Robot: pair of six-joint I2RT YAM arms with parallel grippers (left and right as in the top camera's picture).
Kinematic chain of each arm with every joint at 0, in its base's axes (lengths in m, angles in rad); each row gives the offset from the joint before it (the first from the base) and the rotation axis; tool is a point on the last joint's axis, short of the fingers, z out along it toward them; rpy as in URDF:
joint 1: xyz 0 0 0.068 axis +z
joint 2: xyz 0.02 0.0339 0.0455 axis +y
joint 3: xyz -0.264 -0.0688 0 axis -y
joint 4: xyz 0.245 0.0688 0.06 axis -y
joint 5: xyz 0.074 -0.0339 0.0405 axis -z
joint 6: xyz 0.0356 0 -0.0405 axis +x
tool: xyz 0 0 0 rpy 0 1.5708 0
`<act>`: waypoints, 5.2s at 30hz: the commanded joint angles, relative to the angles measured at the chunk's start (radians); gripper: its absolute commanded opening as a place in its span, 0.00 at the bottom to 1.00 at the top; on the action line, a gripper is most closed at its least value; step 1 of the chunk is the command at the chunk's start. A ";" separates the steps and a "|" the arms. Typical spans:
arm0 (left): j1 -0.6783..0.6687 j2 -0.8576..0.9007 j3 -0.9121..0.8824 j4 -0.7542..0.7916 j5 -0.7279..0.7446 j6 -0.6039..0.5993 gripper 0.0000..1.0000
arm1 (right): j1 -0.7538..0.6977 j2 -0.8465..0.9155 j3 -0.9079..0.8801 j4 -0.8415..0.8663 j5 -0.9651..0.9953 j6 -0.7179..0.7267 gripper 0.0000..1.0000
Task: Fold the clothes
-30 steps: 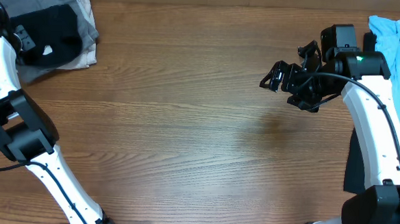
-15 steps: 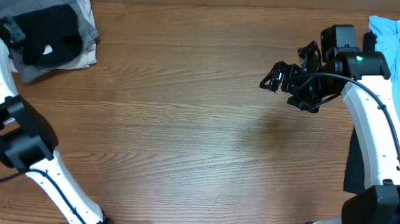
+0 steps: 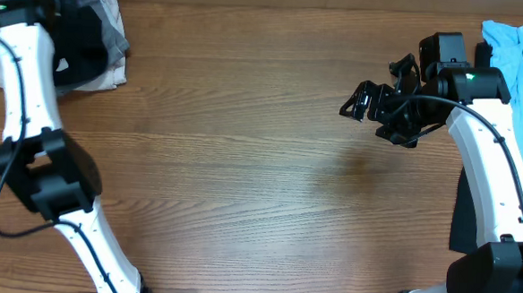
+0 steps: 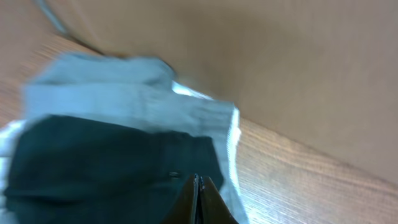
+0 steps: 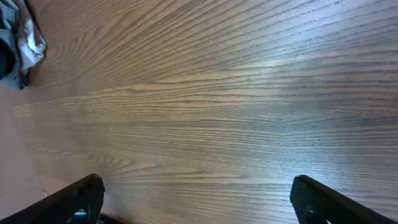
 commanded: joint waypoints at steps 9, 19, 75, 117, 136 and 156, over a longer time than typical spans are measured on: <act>0.007 0.289 -0.001 -0.029 -0.073 0.019 0.23 | 0.008 0.003 0.000 -0.005 0.022 -0.011 1.00; 0.006 0.066 0.015 -0.069 -0.055 0.035 0.49 | 0.008 0.003 0.000 -0.002 0.029 -0.010 1.00; -0.163 -2.190 -1.211 -0.529 0.294 -0.045 1.00 | 0.006 -1.053 -0.524 0.270 0.410 0.230 1.00; -0.163 -2.190 -1.236 -0.990 0.285 -0.044 1.00 | 0.006 -0.831 -0.520 0.473 0.333 0.172 1.00; -0.163 -2.190 -1.236 -0.990 0.285 -0.044 1.00 | 0.005 -0.950 -0.572 0.480 0.358 -0.168 1.00; -0.163 -2.190 -1.236 -0.990 0.285 -0.044 1.00 | -0.007 -1.502 -1.279 1.048 0.299 -0.192 1.00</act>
